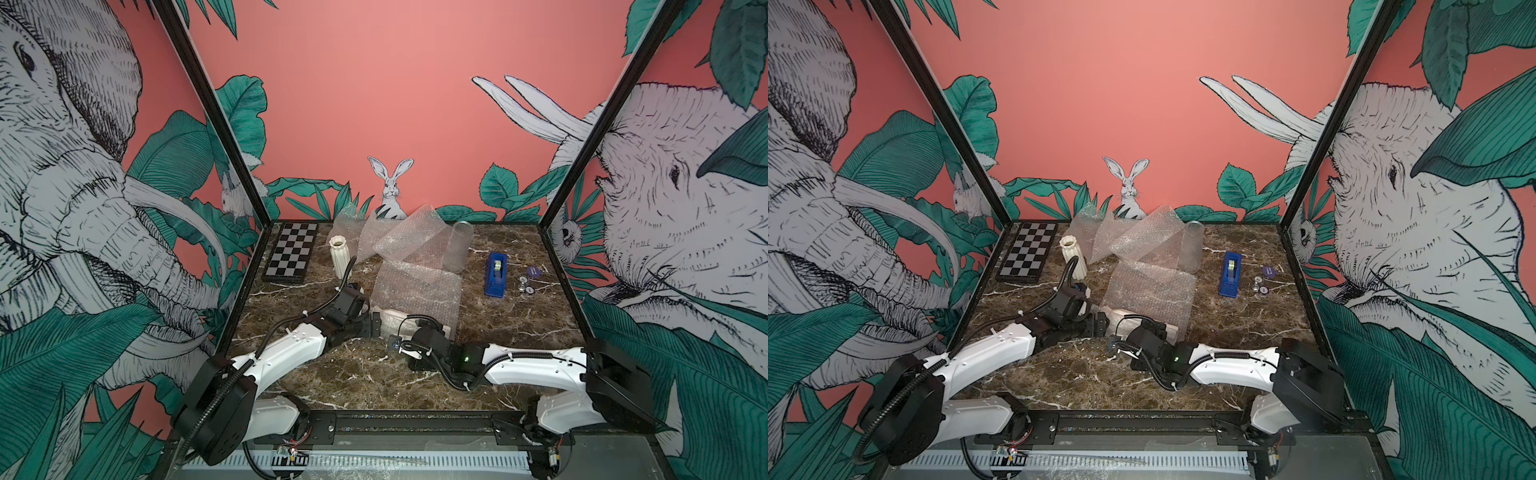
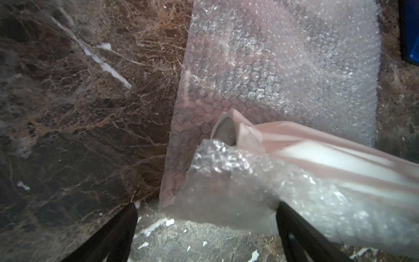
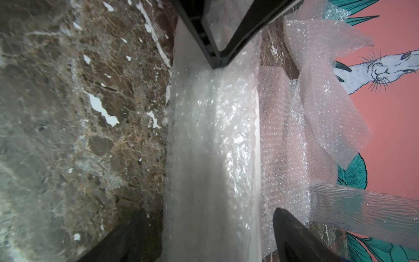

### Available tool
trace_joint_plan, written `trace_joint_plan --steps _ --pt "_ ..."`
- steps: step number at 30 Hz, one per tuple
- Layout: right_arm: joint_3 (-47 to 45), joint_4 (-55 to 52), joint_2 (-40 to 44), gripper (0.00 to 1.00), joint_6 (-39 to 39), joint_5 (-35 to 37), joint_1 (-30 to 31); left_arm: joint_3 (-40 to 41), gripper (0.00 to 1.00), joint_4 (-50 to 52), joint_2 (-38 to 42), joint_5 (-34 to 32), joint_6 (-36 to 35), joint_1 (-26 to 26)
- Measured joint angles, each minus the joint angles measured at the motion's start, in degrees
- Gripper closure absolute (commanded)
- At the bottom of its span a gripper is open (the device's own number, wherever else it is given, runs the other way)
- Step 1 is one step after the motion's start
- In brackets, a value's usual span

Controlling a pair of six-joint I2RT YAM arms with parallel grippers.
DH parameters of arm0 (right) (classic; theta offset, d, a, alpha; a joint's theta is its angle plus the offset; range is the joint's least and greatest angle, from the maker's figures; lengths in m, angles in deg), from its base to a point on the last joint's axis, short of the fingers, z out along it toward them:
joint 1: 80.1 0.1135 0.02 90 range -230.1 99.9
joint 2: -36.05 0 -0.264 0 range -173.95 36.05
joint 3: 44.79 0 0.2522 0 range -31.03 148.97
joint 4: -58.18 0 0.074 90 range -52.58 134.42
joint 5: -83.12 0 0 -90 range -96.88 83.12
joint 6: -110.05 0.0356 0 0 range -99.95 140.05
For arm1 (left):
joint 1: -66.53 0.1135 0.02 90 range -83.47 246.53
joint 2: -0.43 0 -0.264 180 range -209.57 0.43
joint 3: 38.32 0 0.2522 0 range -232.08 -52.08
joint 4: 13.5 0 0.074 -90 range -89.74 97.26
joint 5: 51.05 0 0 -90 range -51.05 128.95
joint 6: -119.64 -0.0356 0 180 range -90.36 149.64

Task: Wrap vases in bubble wrap
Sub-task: Wrap the vase in bubble wrap.

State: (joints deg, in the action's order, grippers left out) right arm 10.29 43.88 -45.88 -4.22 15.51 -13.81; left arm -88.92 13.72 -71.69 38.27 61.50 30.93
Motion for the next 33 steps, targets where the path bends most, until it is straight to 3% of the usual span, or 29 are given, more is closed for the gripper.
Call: trace_joint_plan --steps 4,17,33 --pt "0.0 -0.1 -0.7 0.20 0.0 -0.9 -1.4 -0.7 0.04 0.0 -0.6 0.0 -0.1 0.0" --pt "2.1 -4.7 -0.8 0.10 4.5 -11.8 -9.6 -2.2 0.04 0.0 -1.8 -0.3 -0.6 0.0" --pt "9.5 -11.9 -5.4 0.32 7.4 -25.9 -16.4 -5.1 0.04 0.0 -2.8 -0.6 -1.7 0.4"
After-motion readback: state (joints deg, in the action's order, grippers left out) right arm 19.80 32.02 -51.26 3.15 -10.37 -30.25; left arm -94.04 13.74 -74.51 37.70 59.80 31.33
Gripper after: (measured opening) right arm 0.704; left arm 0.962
